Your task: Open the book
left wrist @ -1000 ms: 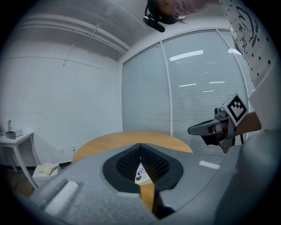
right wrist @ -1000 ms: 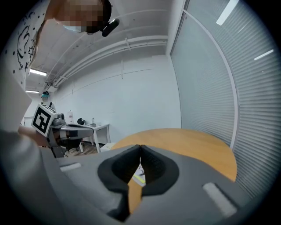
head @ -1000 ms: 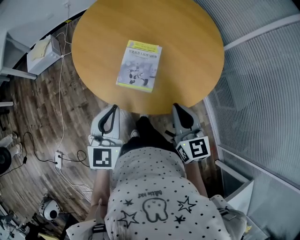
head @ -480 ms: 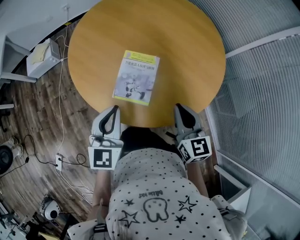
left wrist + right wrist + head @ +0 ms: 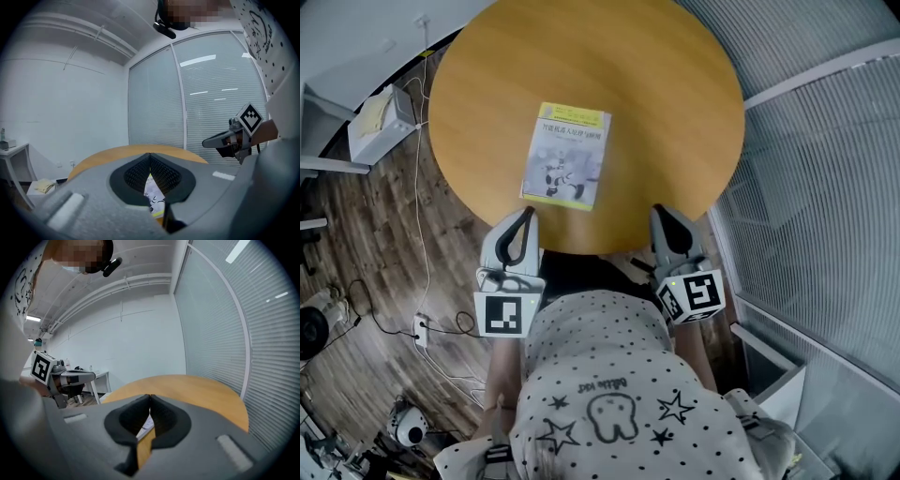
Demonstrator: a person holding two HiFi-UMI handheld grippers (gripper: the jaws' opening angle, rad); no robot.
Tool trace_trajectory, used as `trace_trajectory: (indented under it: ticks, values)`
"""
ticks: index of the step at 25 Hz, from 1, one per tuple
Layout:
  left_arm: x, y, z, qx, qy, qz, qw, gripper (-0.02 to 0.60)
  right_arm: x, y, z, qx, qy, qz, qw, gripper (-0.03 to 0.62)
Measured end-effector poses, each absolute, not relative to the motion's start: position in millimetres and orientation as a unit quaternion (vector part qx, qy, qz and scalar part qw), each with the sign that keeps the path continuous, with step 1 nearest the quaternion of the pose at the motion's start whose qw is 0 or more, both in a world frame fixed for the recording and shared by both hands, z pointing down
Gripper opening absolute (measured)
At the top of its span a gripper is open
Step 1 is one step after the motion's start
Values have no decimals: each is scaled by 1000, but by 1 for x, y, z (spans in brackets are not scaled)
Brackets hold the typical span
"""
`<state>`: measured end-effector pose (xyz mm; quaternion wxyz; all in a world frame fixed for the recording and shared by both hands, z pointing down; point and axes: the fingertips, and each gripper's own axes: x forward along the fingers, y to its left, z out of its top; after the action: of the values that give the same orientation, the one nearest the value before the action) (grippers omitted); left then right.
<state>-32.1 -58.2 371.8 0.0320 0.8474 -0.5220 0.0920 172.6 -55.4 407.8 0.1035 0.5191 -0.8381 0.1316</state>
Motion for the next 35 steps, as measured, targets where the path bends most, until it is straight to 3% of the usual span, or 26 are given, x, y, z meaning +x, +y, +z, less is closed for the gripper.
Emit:
trace_trajectory:
  ticks: [35]
  values:
    - [-46, -97, 354, 883, -462, 77, 24, 11, 155, -67, 382, 575, -800, 144, 87, 5]
